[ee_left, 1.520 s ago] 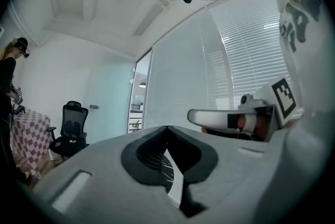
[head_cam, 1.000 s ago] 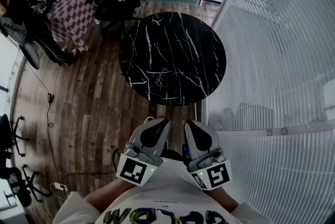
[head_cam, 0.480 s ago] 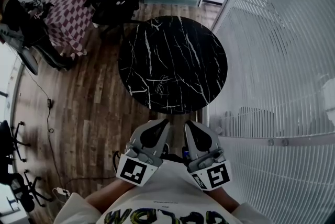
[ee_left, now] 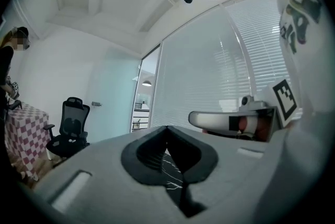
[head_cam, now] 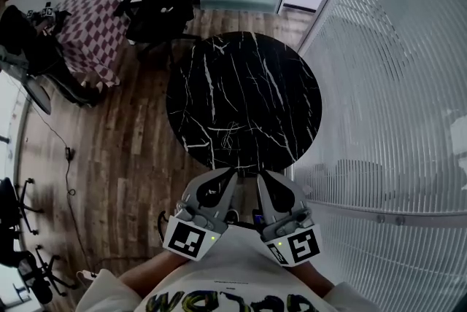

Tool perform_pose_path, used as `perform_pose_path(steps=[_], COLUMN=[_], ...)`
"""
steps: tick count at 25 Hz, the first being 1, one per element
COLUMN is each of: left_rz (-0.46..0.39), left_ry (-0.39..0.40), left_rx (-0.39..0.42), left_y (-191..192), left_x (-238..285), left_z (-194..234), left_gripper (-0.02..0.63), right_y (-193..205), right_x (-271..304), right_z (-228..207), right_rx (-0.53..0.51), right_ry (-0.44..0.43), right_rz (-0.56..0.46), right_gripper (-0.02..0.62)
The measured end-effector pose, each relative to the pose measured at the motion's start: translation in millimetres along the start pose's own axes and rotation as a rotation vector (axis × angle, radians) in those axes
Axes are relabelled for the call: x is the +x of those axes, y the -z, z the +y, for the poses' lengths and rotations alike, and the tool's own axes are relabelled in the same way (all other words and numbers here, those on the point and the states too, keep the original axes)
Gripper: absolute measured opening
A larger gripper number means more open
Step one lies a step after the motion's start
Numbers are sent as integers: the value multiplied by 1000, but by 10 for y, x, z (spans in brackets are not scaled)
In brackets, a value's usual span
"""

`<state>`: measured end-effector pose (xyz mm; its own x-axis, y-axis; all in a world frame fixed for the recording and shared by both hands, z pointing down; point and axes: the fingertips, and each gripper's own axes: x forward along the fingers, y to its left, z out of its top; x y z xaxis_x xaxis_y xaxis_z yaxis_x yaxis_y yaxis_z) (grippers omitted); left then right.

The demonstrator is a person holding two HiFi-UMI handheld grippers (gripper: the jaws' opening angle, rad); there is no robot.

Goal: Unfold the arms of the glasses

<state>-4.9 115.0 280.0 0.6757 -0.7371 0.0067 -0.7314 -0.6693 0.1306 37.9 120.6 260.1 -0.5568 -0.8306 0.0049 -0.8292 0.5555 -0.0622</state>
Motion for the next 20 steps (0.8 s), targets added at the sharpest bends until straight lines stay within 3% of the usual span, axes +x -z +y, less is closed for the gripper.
perform_pose_path(steps=[20], left_rz=[1], left_ry=[98], left_rx=[26], left_y=[-129], left_x=[493], left_z=[930], left_gripper=[0], right_y=[-51], right_x=[1009], right_z=[-210], right_rx=[-18], right_ry=[86], right_rz=[-19], right_gripper=[0])
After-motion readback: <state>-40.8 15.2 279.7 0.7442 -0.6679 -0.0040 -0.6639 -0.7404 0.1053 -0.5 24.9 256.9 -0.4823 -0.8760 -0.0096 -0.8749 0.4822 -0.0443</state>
